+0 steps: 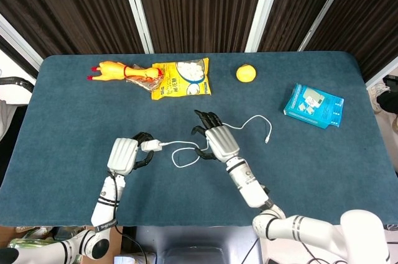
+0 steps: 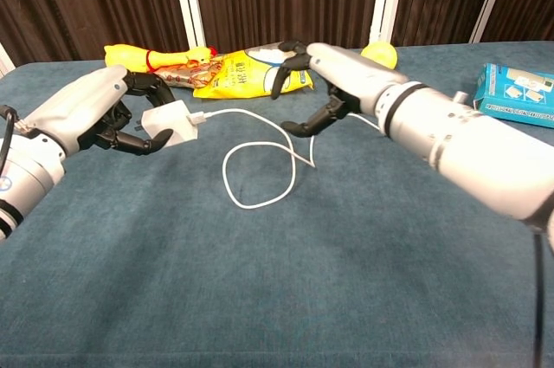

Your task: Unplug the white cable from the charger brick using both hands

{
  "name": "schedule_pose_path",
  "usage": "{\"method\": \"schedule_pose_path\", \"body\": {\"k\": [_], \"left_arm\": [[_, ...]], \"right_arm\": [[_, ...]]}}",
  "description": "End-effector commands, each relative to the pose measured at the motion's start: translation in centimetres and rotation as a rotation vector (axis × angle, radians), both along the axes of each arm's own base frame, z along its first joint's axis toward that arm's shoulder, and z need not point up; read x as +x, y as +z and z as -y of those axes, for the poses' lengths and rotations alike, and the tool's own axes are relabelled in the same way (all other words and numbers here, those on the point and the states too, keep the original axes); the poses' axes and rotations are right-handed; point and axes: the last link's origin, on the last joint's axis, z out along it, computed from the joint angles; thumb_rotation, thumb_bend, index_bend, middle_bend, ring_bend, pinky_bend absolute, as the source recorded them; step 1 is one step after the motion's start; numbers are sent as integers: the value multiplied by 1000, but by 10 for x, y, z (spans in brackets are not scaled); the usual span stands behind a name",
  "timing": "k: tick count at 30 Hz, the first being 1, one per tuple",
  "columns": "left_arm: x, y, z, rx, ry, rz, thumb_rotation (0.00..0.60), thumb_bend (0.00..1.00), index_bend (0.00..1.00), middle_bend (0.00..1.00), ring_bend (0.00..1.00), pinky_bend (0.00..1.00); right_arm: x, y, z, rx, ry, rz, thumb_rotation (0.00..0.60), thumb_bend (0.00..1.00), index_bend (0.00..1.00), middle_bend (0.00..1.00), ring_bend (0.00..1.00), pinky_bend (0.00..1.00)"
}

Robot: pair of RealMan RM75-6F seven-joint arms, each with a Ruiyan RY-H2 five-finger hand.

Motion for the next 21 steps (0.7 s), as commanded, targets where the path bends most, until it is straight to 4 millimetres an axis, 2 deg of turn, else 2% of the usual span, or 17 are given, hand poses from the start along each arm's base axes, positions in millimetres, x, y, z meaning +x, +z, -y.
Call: {"method": "schedule_pose_path", "body": {"k": [1, 11, 21], "left_arm": [[1, -1, 1, -2, -4, 0, 600, 600, 773, 821, 1000, 1000], [7, -3, 2, -24, -28, -4, 600, 601, 772, 822, 1000, 1000], [16, -1, 5, -22, -47, 12, 600, 603, 773, 823, 1000, 1000]], "right_arm": [[10, -6, 2, 28, -6, 30, 600, 438, 523, 0, 0, 0], [36, -16, -1, 31, 24, 81, 600, 448, 553, 25, 0, 0], [51, -24, -6, 43, 25, 122, 600, 473, 594, 46, 0, 0]]}}
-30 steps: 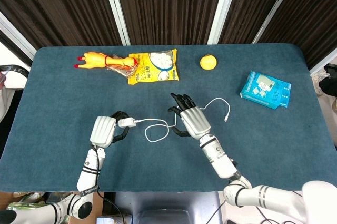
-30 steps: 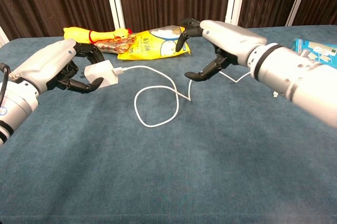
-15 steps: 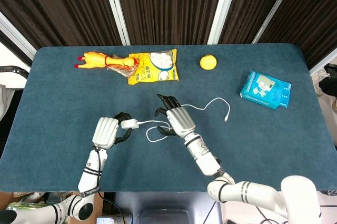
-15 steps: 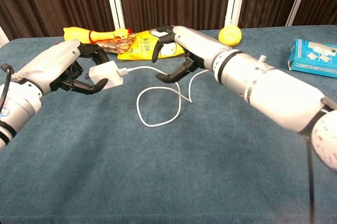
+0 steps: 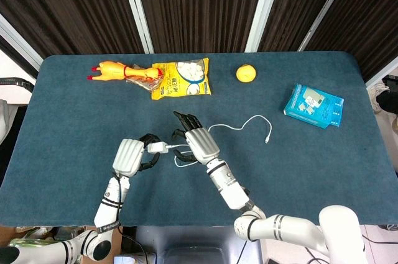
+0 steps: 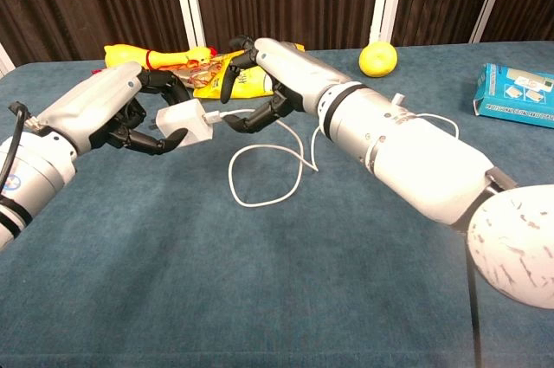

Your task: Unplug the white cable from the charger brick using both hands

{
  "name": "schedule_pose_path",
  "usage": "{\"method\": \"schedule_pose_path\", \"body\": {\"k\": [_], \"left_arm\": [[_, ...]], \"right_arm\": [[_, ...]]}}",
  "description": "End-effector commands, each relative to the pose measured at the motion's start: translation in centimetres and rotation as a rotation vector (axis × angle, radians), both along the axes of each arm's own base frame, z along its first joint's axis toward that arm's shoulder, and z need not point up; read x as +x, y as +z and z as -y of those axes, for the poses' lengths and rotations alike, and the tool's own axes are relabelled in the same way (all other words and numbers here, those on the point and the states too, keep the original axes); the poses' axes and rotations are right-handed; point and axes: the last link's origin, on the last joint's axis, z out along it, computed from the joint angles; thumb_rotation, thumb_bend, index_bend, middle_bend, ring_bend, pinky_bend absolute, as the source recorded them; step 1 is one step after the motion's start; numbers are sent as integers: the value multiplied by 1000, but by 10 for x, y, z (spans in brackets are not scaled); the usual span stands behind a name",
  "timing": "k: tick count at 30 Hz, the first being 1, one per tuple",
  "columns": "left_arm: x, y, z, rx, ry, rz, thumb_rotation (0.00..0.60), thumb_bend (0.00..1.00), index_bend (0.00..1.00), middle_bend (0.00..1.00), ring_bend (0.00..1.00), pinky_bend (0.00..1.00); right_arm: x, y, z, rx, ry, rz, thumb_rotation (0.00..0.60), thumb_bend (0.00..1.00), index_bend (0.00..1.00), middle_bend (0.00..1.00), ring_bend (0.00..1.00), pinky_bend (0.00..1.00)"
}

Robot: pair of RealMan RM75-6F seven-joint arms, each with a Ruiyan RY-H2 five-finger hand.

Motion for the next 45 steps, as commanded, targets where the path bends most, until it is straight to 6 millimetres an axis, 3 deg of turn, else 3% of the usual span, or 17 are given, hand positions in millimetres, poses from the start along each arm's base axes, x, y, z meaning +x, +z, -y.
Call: {"method": "schedule_pose_path", "body": {"k": [1, 11, 39, 45], "left_arm": [[3, 1, 1, 2, -7, -3, 600, 605, 772, 823, 1000, 1000], [8, 0, 6, 0, -23, -12, 600, 602, 772, 824, 1000, 1000], [12, 5, 7, 4, -31, -23, 600, 608, 773, 832, 1000, 1000], [11, 5, 7, 3, -35, -26, 600, 607, 773, 839, 1000, 1000]], "right_arm": [[3, -2, -1, 3, 0, 4, 600, 474, 598, 47, 0, 0], [14, -3, -3, 1, 0, 6, 600, 495, 613, 54, 0, 0], [16, -7, -8, 24, -14, -16, 600, 515, 619, 61, 0, 0], [16, -10, -8, 10, -11, -39, 600, 535, 662, 88, 0, 0]]}}
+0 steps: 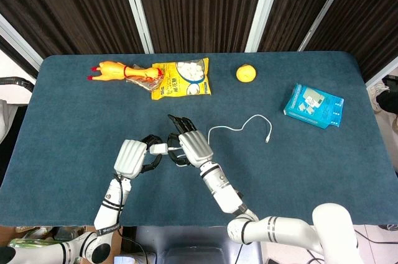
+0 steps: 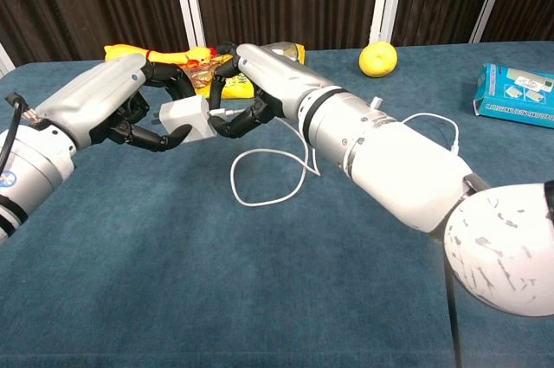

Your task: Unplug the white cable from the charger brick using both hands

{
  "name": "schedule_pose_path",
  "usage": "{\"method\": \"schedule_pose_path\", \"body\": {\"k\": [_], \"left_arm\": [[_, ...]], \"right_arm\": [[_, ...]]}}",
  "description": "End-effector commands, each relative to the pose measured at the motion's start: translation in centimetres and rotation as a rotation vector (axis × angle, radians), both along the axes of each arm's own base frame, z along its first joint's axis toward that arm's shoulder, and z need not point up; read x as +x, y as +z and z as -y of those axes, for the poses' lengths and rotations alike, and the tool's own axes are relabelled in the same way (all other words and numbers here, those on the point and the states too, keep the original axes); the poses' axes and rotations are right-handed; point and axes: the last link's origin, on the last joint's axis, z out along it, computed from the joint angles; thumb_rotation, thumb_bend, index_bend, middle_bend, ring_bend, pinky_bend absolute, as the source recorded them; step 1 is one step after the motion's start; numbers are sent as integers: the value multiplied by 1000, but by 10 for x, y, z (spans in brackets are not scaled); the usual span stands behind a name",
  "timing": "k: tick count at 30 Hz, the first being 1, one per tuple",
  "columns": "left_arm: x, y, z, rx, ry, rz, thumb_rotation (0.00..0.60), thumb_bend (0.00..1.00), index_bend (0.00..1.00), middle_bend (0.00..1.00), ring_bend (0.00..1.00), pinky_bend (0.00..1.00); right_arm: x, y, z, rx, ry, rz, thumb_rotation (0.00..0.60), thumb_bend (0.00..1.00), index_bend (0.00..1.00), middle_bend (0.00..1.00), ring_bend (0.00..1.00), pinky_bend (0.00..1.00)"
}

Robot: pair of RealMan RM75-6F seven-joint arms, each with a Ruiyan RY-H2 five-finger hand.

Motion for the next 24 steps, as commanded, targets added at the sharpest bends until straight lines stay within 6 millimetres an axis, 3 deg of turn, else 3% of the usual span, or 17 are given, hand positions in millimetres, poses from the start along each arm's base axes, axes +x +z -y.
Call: {"method": "schedule_pose_path", "body": {"k": [1, 13, 24], "left_arm": [[0, -1, 0, -2, -4, -3, 600, 608, 772, 840, 1000, 1000], [-1, 2, -1, -3, -5, -14, 600, 611, 773, 840, 1000, 1000], [0, 2, -4, 5, -6, -28, 600, 621, 774, 840, 1000, 1000]], "right_arm": [[0, -2, 0, -8, 0, -12, 600, 539, 670, 92, 0, 0], [5, -3, -1, -47, -7, -22, 600, 601, 798, 168, 0, 39], [3, 2, 4, -79, -11, -58, 600, 608, 829, 190, 0, 41]]}}
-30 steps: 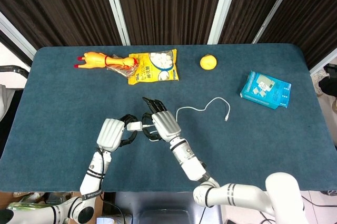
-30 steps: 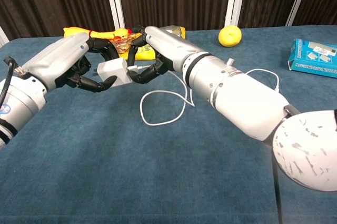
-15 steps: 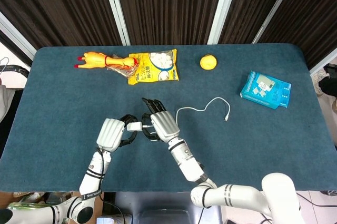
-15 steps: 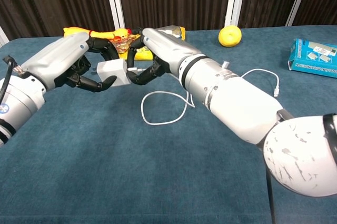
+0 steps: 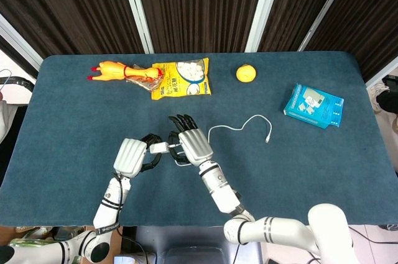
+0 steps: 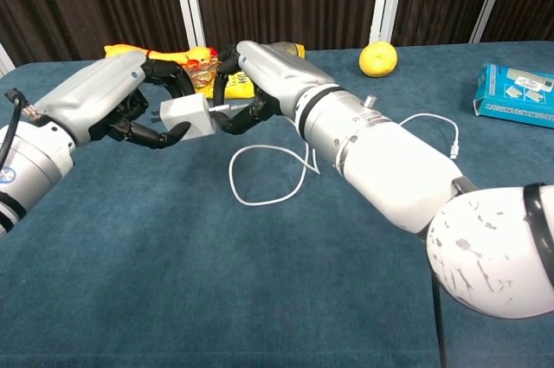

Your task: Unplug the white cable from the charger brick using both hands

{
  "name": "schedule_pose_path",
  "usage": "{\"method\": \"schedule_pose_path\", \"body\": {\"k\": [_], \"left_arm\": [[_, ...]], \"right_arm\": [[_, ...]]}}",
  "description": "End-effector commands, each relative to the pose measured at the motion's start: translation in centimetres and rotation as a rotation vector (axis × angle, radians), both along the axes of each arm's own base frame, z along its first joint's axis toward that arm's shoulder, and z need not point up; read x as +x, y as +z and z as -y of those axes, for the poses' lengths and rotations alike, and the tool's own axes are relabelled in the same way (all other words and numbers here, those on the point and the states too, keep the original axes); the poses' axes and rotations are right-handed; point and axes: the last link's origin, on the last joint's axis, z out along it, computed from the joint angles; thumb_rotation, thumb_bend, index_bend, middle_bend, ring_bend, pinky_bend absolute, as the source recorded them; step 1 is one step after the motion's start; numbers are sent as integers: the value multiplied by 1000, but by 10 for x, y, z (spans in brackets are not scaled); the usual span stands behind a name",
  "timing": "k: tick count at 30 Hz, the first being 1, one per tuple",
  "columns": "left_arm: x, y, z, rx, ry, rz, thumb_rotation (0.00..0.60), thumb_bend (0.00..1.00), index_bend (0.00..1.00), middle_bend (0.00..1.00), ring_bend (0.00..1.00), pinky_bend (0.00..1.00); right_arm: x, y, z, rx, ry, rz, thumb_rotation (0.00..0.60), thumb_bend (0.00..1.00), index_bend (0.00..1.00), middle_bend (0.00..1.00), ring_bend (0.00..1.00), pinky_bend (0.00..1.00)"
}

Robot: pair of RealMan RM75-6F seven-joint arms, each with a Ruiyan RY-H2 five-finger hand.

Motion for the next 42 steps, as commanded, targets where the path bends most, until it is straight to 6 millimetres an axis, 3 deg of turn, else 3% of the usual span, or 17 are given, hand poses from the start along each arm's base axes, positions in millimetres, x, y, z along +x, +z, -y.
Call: {"method": "schedule_pose_path", "body": {"k": [1, 9, 13, 19, 26, 31, 37, 42], "left_arm": [[0, 0, -1, 2, -2, -5, 600, 622, 774, 839, 1000, 1000], [-3, 4, -5, 19, -4, -22, 600, 633, 774, 840, 1000, 1000], [-15, 16, -12, 55, 0, -45, 600, 627, 774, 839, 1000, 1000], [-57, 25, -25, 47, 100, -75, 600, 602, 767, 833, 1000, 1000], [-104, 6, -29, 4, 202, -107, 600, 572, 732, 791, 1000, 1000], [-116, -8, -33, -42, 227, -125, 600, 537, 668, 710, 1000, 1000], [-114, -12, -34, -55, 223, -111, 600, 526, 610, 633, 1000, 1000], [-113, -14, -33, -76, 210, -158, 600, 494, 536, 483, 1000, 1000]], "right_arm": [[-1, 3, 1, -13, 0, -10, 600, 608, 830, 191, 0, 41], [-11, 11, 11, -32, -26, -7, 600, 609, 844, 204, 0, 42], [-28, 20, 20, -72, -37, -60, 600, 610, 844, 205, 0, 42], [-74, 26, 39, -99, -112, -156, 600, 610, 846, 209, 0, 42], [-136, 18, 53, -72, -215, -289, 600, 610, 771, 212, 0, 73], [-147, 17, 58, -51, -222, -279, 600, 610, 639, 211, 0, 74], [-146, 20, 55, -6, -194, -255, 600, 610, 511, 201, 0, 74], [-145, 28, 51, 40, -180, -253, 600, 563, 205, 86, 0, 51]]}}
